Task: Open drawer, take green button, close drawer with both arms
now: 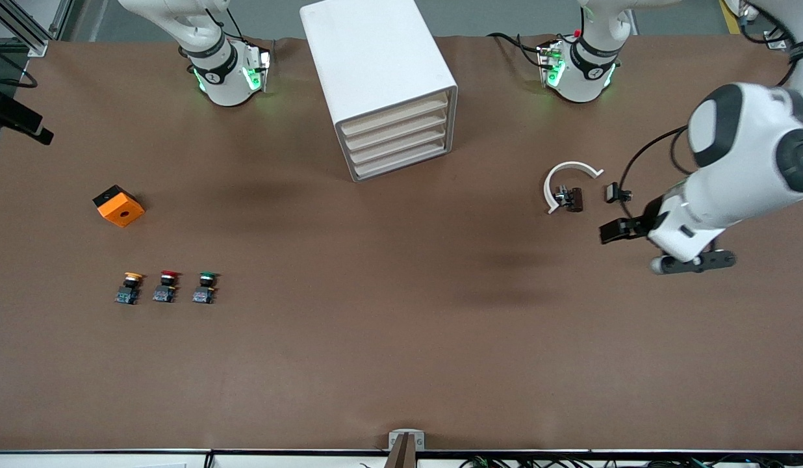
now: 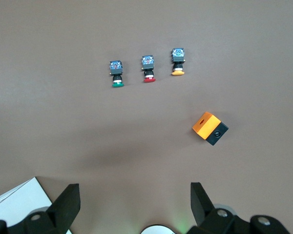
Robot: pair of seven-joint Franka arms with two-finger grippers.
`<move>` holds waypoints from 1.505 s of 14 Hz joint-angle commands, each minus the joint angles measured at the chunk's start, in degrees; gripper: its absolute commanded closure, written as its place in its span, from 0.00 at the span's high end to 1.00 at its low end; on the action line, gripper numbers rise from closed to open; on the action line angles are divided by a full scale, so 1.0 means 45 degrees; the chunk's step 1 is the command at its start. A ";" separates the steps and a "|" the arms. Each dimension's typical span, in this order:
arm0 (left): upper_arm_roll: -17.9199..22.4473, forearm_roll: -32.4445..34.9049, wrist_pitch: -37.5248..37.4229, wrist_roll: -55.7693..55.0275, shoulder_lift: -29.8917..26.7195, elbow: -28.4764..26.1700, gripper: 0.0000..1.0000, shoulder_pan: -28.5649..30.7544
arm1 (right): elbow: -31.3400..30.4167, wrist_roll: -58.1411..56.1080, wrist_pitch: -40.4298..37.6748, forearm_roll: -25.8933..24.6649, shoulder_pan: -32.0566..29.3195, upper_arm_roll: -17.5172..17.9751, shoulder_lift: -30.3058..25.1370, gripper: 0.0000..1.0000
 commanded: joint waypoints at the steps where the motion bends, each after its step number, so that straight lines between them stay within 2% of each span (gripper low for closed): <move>1: -0.0113 0.0236 -0.0322 0.0843 -0.0920 -0.0502 1.00 0.0649 | -0.0802 -0.0033 0.0434 0.0007 -0.0090 0.0242 -0.0680 1.00; 5: -0.0016 0.0256 -0.0383 0.2855 -0.2306 -0.1614 1.00 0.1492 | 0.0192 0.0124 0.0045 -0.0071 0.0164 0.0262 -0.0232 1.00; 8: 0.1775 0.0295 -0.0383 0.2995 -0.2738 -0.1987 1.00 0.0091 | 0.1012 0.0104 -0.0541 -0.0130 0.0164 0.0262 0.0295 1.00; 12: 0.4822 0.0314 -0.0344 0.2995 -0.2856 -0.1949 1.00 -0.2819 | 0.1500 0.0007 -0.0640 -0.0130 0.0145 0.0243 0.0666 1.00; 15: 0.4927 0.0958 -0.0246 0.2976 -0.2719 -0.1579 1.00 -0.2981 | 0.1601 0.0065 -0.0797 -0.0110 0.0184 0.0223 0.0726 1.00; 18: 0.4694 0.0959 -0.0246 0.2976 -0.2505 -0.1051 1.00 -0.2787 | 0.1503 0.0163 -0.0777 0.0007 0.0145 0.0203 0.0726 1.00; 21: 0.3331 0.0940 -0.0246 0.2918 -0.2426 -0.0700 1.00 -0.1755 | 0.1503 0.0144 -0.0699 0.0027 0.0184 0.0203 0.0707 1.00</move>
